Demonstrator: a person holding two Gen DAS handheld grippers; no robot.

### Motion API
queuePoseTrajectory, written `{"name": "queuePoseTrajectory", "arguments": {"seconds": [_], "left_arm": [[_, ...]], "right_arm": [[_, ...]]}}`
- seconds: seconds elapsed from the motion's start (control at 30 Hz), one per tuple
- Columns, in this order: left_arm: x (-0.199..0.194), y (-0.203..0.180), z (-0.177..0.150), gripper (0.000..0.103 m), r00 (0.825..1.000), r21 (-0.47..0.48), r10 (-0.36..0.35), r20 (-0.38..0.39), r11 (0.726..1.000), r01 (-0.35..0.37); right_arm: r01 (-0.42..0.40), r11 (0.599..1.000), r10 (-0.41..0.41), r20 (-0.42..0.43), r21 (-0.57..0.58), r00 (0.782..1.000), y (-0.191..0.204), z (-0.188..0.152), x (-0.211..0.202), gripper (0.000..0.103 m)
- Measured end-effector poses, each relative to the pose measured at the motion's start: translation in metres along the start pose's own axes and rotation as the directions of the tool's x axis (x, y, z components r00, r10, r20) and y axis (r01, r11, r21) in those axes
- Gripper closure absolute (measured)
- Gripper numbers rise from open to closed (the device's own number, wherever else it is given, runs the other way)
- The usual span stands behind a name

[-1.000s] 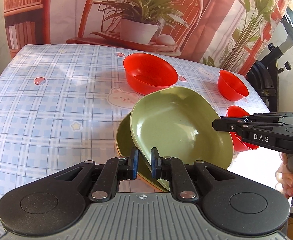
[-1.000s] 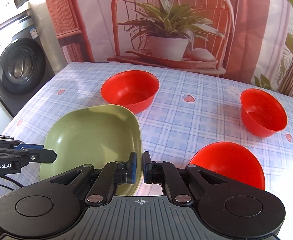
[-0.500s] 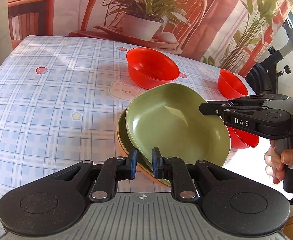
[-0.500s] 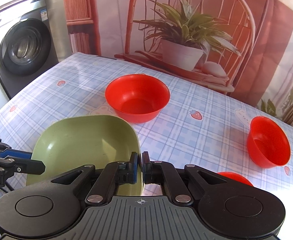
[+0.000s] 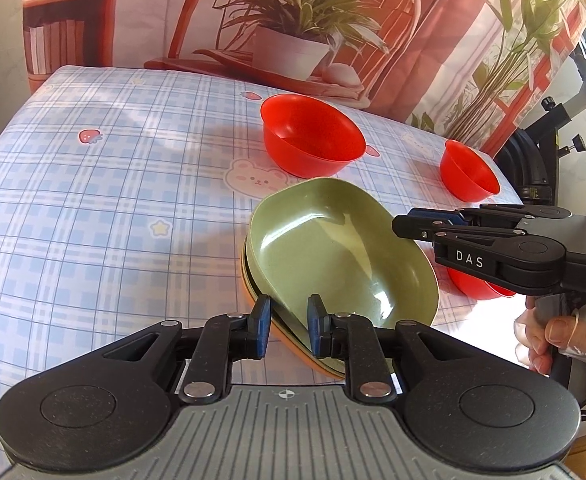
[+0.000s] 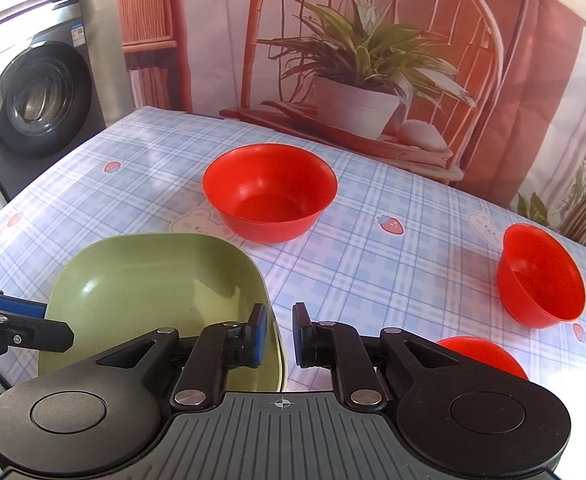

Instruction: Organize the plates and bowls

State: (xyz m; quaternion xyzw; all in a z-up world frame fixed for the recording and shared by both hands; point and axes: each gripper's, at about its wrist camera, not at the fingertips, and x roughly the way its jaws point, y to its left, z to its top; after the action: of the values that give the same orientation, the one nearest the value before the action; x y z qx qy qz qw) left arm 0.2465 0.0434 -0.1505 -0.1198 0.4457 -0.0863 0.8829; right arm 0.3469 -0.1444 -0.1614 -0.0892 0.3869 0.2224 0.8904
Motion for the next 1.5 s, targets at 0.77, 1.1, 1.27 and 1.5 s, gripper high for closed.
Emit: {"name": "queuePoseTrajectory", "arguments": {"seconds": [0.77, 1.1, 1.27, 1.5], "left_arm": [[0.007, 0.008, 0.042, 0.082, 0.986, -0.007, 0.123, 0.114, 0.992, -0.123], [0.017, 0.014, 0.027, 0.082, 0.990, -0.006, 0.123, 0.062, 0.992, -0.123], [0.015, 0.014, 0.025, 0.080, 0.991, -0.011, 0.121, 0.060, 0.993, -0.121], [0.015, 0.016, 0.022, 0.076, 0.991, -0.014, 0.113, 0.065, 0.994, -0.112]], "right_arm": [[0.005, 0.997, 0.000, -0.072, 0.071, 0.997, 0.008, -0.039, -0.008, 0.082], [0.033, 0.996, -0.029, -0.054, 0.082, 0.998, 0.001, -0.038, -0.012, 0.078], [0.029, 0.996, -0.025, -0.052, 0.088, 0.998, 0.000, -0.038, -0.011, 0.077], [0.029, 0.995, -0.025, -0.039, 0.097, 0.999, -0.003, -0.040, -0.010, 0.074]]}}
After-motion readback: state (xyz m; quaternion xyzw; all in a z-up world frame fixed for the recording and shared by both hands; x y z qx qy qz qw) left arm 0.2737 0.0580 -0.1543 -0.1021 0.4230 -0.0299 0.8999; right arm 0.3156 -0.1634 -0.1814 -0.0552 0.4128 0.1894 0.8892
